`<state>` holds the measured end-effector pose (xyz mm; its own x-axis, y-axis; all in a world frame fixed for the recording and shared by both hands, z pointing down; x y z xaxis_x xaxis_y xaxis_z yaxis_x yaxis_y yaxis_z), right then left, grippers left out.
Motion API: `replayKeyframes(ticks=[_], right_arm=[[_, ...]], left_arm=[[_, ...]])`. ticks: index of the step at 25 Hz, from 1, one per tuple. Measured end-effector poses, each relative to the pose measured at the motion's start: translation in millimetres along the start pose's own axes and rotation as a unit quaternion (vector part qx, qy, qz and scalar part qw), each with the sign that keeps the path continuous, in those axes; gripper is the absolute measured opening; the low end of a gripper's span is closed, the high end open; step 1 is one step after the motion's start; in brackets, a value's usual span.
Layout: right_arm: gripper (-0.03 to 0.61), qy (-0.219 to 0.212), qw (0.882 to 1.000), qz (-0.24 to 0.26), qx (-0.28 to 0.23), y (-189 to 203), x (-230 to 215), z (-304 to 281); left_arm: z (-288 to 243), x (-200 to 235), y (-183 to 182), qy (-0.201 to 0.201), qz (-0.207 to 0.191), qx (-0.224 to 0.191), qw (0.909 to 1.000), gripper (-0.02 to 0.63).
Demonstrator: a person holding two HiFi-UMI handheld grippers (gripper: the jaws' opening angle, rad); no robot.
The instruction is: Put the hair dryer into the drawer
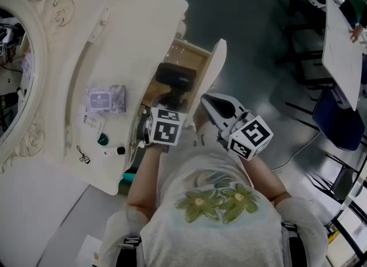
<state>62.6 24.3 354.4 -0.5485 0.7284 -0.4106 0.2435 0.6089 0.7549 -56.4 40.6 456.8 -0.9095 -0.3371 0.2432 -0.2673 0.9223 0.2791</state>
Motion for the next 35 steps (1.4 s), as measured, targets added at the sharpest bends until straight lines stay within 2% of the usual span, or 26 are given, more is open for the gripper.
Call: replayKeyframes(ticks=[11,35], right_arm=[[0.023,-0.007,1.0,-0.003,0.013,4,-9,-6],[0.023,0.008,0.999,-0.033,0.038,29,-39,-21]], left_arm=[[-20,0,-4,0.0,-0.005,0.014,0.9999,0.221],[-67,14,-10,0.001,0.006,0.037,0.9993,0.221]])
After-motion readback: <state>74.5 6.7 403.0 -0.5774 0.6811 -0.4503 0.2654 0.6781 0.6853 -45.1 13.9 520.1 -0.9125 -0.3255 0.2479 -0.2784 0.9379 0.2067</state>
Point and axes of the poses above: the fingertips, and each gripper's own axes: z backward along the fingers, x to its left, y out of its underside, the point moved 5 cm from there along z, backward along the fingers, and after that the axes turned 14 degrees about x, right-handed, at the moved point
